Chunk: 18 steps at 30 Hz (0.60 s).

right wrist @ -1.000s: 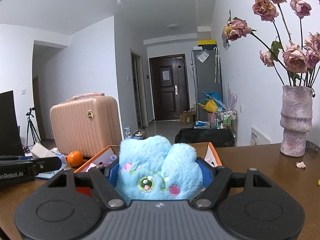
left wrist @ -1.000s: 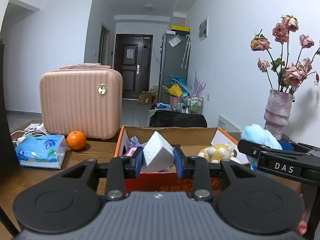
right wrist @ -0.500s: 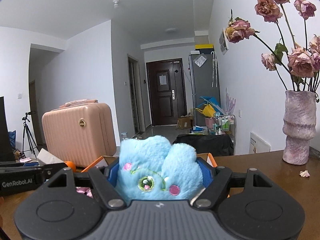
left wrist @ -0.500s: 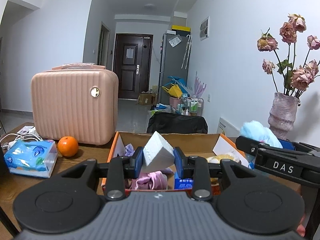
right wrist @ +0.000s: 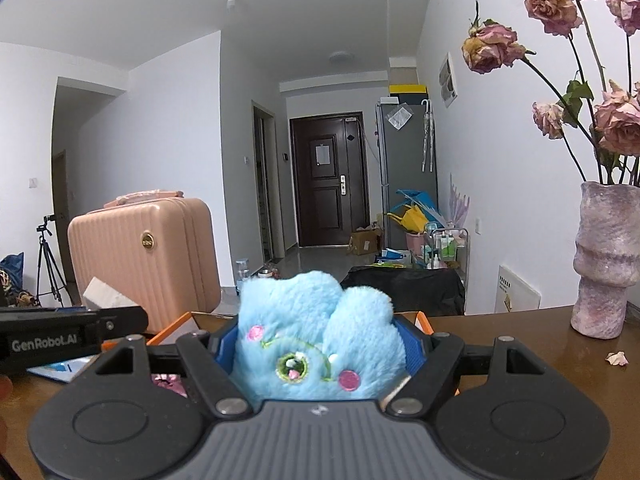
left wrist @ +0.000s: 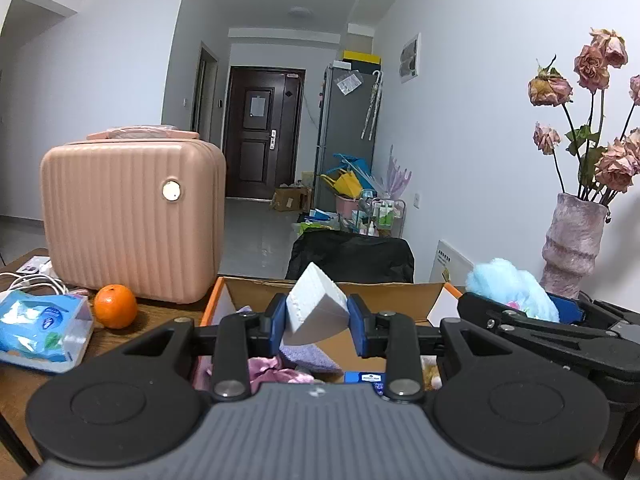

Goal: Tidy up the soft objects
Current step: 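Carry the white sponge and blue plush in both grippers over the box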

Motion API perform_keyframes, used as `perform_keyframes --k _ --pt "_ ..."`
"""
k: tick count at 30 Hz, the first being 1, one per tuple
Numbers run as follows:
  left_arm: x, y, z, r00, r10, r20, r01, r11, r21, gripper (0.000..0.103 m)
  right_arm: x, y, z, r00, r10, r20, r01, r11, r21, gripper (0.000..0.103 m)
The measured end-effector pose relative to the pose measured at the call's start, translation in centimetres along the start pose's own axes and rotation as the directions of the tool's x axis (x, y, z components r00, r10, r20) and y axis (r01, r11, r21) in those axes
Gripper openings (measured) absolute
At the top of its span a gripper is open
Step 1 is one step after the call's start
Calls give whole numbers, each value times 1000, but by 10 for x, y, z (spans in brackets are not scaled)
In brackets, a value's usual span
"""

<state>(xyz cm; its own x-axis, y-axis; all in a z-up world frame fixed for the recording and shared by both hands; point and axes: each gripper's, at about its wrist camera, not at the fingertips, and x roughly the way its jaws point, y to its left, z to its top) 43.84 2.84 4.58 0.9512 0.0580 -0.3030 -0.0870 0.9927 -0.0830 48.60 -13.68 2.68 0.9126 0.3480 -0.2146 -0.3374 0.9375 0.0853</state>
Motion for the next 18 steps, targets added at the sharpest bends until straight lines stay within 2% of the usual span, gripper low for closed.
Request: perform_keyframes --k 18 --pt "55 -4 12 999 8 -41 -8 1000 -9 33 48 -5 -1 998 -48 -49 45 998 -49 75"
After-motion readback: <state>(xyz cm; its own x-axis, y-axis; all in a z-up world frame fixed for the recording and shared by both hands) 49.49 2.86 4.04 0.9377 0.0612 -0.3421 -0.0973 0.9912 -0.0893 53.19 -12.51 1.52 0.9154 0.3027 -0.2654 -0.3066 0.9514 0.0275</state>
